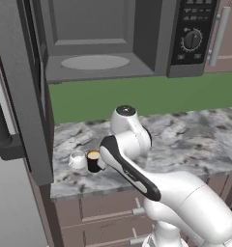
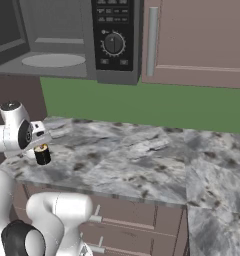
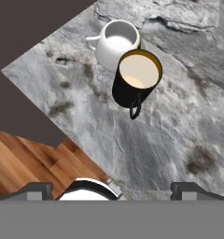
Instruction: Pick the mug from the counter and place it inside the microwave. Then close the microwave.
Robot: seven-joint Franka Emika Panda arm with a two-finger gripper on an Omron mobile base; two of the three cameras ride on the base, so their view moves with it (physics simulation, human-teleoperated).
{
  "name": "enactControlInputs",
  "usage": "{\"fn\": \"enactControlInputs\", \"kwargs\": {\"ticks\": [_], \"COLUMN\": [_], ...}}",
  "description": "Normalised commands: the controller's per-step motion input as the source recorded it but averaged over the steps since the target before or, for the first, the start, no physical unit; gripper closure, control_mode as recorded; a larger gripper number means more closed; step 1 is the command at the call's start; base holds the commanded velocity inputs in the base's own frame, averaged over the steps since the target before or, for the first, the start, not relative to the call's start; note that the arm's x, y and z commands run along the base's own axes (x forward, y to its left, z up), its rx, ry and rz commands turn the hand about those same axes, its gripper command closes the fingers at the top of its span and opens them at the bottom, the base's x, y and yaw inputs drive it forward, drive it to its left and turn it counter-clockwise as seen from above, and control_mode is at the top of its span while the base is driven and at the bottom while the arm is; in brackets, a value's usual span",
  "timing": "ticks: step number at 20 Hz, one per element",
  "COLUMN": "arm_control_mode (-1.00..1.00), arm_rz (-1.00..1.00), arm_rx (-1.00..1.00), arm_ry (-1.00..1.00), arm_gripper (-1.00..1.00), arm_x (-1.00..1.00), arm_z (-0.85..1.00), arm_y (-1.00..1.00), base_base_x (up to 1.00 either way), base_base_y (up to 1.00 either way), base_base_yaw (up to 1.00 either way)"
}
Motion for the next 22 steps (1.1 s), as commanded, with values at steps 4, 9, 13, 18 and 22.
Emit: {"fn": "enactControlInputs", "kwargs": {"ticks": [4,9,13,18,22], "arm_control_mode": [-1.00,-1.00,-1.00,-1.00,-1.00], "arm_rz": [0.00,0.00,-0.05,-0.08,-0.08], "arm_rx": [0.00,0.00,0.00,0.00,0.00], "arm_ry": [0.03,0.01,0.00,0.00,0.00], "arm_gripper": [-1.00,-1.00,-1.00,-1.00,-1.00], "arm_x": [0.03,0.02,0.03,0.12,0.14], "arm_z": [-0.10,0.00,0.00,0.00,0.00], "arm_y": [-0.02,0.00,0.00,0.00,0.00], "base_base_x": [0.00,0.00,0.00,0.00,0.00], "base_base_y": [0.00,0.00,0.00,0.00,0.00], "base_base_yaw": [0.00,0.00,0.00,0.00,0.00]}}
